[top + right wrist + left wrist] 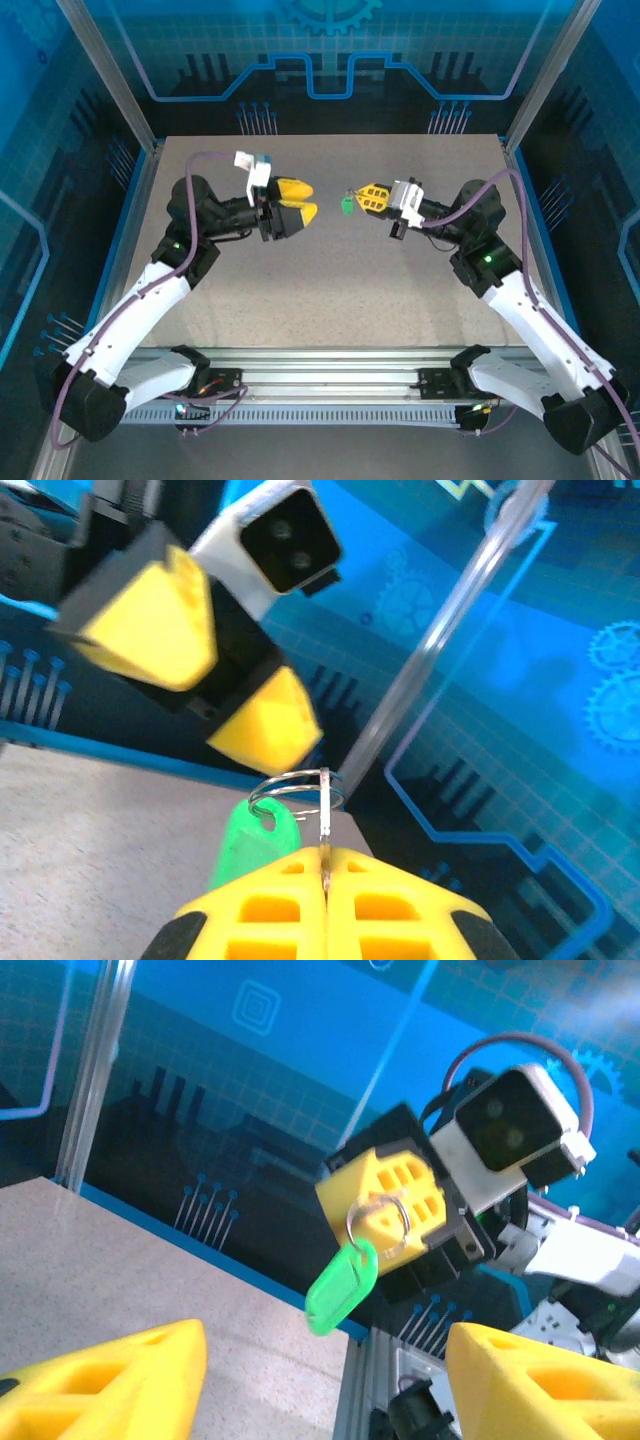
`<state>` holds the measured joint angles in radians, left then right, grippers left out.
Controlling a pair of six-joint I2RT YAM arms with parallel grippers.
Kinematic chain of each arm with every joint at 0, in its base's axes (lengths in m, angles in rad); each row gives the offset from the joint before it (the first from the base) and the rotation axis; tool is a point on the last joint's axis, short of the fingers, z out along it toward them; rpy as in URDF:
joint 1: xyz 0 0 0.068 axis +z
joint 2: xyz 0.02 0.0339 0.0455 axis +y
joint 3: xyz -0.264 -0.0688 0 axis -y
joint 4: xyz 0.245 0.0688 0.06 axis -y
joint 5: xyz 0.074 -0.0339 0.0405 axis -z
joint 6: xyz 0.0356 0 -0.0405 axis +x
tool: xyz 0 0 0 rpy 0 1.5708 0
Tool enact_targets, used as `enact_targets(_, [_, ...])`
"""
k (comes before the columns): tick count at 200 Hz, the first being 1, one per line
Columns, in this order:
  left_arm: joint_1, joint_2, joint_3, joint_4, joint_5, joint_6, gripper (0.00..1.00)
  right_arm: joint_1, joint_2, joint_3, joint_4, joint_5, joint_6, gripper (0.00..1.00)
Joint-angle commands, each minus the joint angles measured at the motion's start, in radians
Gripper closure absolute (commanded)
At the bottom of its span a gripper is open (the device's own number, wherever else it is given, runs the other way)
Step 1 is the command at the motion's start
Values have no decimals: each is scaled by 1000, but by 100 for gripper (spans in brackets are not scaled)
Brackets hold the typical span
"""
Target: Remove the keys from the keyring
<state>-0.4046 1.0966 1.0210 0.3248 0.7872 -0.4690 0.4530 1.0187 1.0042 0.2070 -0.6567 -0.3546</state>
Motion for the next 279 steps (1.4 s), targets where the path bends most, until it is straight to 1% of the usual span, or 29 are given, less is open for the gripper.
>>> enact_targets(1, [30,28,59,64,54,-120,36,-33,58,45,137,-257,154,100])
enact_targets(17, [52,52,66,155,96,-188,39,-48,99,59,231,-327,232,100])
enact_targets(37, [64,104,90,286,177,-328,41,-70,148,74,393,-403,360,100])
enact_targets(42, [64,117,95,325,197,-364,44,-72,158,81,428,-416,387,100])
enact_targets(47, [64,131,100,370,226,-402,46,-75,169,84,459,-425,410,100])
enact_targets(61, [64,163,110,478,266,-502,47,-78,198,101,528,-444,460,100])
enact_targets(85, [55,202,125,579,311,-601,48,-79,228,117,602,-452,511,100])
enact_targets(122, [32,244,148,612,338,-644,49,-79,244,122,584,-452,499,100])
enact_targets(145, [26,285,159,726,345,-734,49,-77,239,117,556,-449,477,100])
enact_targets(156, [20,308,169,784,356,-785,51,-77,236,114,554,-442,473,100])
enact_targets(170, [9,332,178,823,363,-820,51,-74,237,111,549,-438,465,100])
enact_targets(222, [-10,345,181,835,372,-820,52,-67,233,127,495,-434,428,100])
enact_targets(250, [-23,354,189,873,379,-854,52,-62,233,131,479,-420,413,100])
enact_targets(279, [-32,358,189,867,385,-850,54,-60,232,129,480,-408,409,100])
